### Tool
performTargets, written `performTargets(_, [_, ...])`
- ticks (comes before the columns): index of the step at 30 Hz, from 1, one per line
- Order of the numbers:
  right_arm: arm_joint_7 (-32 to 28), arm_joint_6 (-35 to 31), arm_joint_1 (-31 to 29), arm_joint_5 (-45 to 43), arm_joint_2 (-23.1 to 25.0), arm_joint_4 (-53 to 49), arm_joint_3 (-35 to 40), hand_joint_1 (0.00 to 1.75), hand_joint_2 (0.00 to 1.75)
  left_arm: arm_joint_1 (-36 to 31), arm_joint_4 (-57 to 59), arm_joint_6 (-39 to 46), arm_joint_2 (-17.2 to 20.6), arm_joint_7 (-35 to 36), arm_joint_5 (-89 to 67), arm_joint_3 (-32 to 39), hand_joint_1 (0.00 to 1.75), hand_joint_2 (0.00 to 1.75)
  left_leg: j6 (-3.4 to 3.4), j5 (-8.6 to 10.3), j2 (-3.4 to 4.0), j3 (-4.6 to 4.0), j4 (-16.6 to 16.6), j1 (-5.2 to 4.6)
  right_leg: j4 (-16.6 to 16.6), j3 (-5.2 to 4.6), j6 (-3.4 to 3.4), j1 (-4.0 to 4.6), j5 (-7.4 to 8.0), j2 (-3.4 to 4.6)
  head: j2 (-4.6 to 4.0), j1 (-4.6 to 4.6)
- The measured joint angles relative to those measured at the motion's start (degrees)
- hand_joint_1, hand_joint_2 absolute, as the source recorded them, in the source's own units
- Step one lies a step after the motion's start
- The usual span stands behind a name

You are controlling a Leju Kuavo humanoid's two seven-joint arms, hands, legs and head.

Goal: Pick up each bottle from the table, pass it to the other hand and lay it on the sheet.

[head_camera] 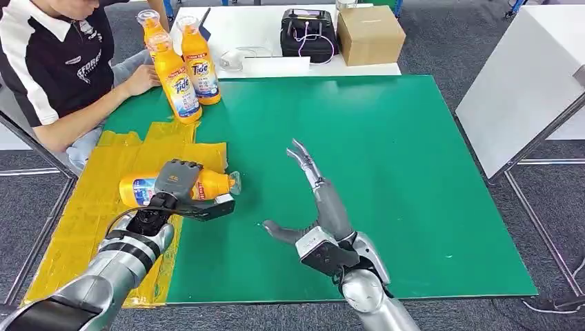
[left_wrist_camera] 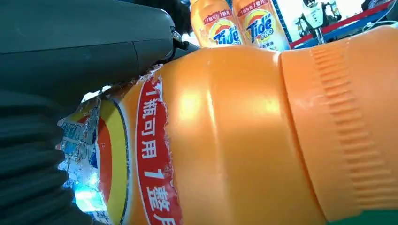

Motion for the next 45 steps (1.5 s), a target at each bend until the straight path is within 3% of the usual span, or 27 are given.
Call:
performTargets(2, [0.00,0.02,0.00,0.00,0.00,0.00,0.00,0.00,1.75,-0.04,0.00,-0.02,0.00,0.00,-0.02,0.02,1.75,1.75,0.00,0.00,0.00,0.00,0.00,0.00,0.00,0.00,0.00,0.00,0.00,0.00,0.00,0.00])
performTargets(3, [0.00,0.02,0.00,0.00,0.00,0.00,0.00,0.00,1.75,-0.07,0.02,-0.02,0.00,0.00,-0.02,0.00,1.45,1.75,0.00,0.00,0.00,0.00,0.00,0.00,0.00,0.00,0.00,0.00,0.00,0.00,0.00,-0.02])
performTargets(4, [0.00,0.02,0.00,0.00,0.00,0.00,0.00,0.00,1.75,-0.10,0.04,-0.02,0.00,0.00,0.00,0.00,0.40,1.75,0.00,0.00,0.00,0.00,0.00,0.00,0.00,0.00,0.00,0.00,0.00,0.00,0.00,-0.02])
performTargets(5, [0.00,0.02,0.00,0.00,0.00,0.00,0.00,0.00,1.75,-0.16,0.09,-0.02,0.00,0.00,0.00,0.00,0.03,1.75,0.00,0.00,0.00,0.00,0.00,0.00,0.00,0.00,0.00,0.00,0.00,0.00,0.00,0.00])
performTargets(45, [0.11,-0.26,0.09,1.01,-0.04,-0.02,-0.44,0.00,1.75,-0.57,3.63,-2.10,-1.27,0.37,1.53,0.02,0.00,1.75,0.00,0.00,0.00,0.00,0.00,0.00,0.00,0.01,0.00,0.00,0.00,0.00,0.00,-0.02])
